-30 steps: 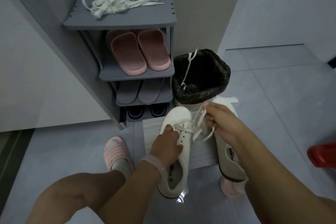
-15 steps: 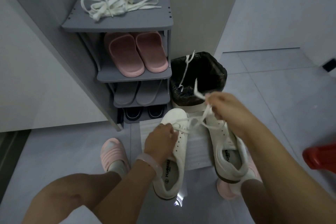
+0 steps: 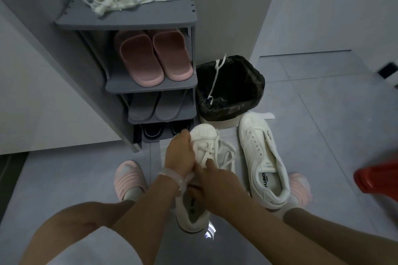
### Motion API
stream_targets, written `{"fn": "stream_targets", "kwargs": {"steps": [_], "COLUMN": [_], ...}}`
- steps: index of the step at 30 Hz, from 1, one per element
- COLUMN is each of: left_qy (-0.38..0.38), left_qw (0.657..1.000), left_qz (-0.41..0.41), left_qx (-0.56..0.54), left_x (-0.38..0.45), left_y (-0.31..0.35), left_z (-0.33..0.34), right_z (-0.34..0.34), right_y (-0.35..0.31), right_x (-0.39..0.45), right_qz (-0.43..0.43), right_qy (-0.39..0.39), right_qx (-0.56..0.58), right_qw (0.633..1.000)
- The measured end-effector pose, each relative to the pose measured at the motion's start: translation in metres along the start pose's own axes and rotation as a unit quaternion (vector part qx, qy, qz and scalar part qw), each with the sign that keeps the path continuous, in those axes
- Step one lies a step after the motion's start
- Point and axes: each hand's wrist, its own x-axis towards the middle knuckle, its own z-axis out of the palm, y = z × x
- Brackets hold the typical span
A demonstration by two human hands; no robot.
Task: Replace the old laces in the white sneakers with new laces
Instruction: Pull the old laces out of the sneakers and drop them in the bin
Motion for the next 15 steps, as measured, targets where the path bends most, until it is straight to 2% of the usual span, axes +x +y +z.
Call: {"fn": "stream_targets", "kwargs": {"steps": [2,4,6,8,9,11,13,15], "left_qy": [0.029,0.069,0.147,0.230,0.242,0.190,0.071,-0.042], "left_qw": [0.996,0.988,0.978,0.952,0.943,0.959,0.992,0.998], "left_qz": [-0.032,-0.011,0.072,0.157,0.184,0.182,0.095,-0.006], "left_qx": [-0.083,-0.139,-0.132,-0.130,-0.131,-0.104,-0.038,0.055], "left_x": [0.000,0.001,0.004,0.009,0.011,0.018,0.022,0.019], "left_y": [0.004,0.019,0.042,0.062,0.067,0.058,0.037,0.015], "left_z": [-0.004,-0.018,-0.049,-0.086,-0.100,-0.106,-0.089,-0.060], "right_z": [0.004,0.005,0.005,0.003,0.002,0.001,0.001,0.002], "right_y": [0.001,0.001,0.002,0.003,0.004,0.003,0.002,0.002], "right_x": [0.003,0.005,0.006,0.006,0.005,0.004,0.003,0.002], "right_qz": [0.000,0.007,0.014,0.015,0.016,0.017,0.018,0.021], "right_qy": [-0.014,-0.027,-0.041,-0.057,-0.066,-0.069,-0.059,-0.054], "right_qx": [-0.025,-0.033,-0.023,-0.016,-0.011,-0.005,-0.004,-0.004], "right_qw": [1.000,0.999,0.999,0.998,0.998,0.997,0.998,0.998]}}
